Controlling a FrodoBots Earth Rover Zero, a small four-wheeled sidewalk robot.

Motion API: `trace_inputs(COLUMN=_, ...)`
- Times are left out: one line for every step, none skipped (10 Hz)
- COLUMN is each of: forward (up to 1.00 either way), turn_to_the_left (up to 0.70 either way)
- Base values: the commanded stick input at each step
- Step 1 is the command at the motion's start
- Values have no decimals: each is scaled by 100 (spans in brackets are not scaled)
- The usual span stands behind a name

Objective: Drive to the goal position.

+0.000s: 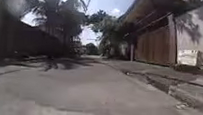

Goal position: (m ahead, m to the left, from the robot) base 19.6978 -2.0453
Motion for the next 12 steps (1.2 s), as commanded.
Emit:
trace_inputs(forward=100, turn_to_the_left=0)
trace_inputs(forward=100, turn_to_the_left=0)
trace_inputs(forward=100, turn_to_the_left=0)
trace_inputs(forward=100, turn_to_the_left=0)
trace_inputs(forward=100, turn_to_the_left=0)
trace_inputs(forward=100, turn_to_the_left=0)
trace_inputs(forward=100, turn_to_the_left=0)
trace_inputs(forward=100, turn_to_the_left=0)
trace_inputs(forward=100, turn_to_the_left=0)
trace_inputs(forward=100, turn_to_the_left=0)
trace_inputs(forward=100, turn_to_the_left=0)
trace_inputs(forward=100, turn_to_the_left=0)
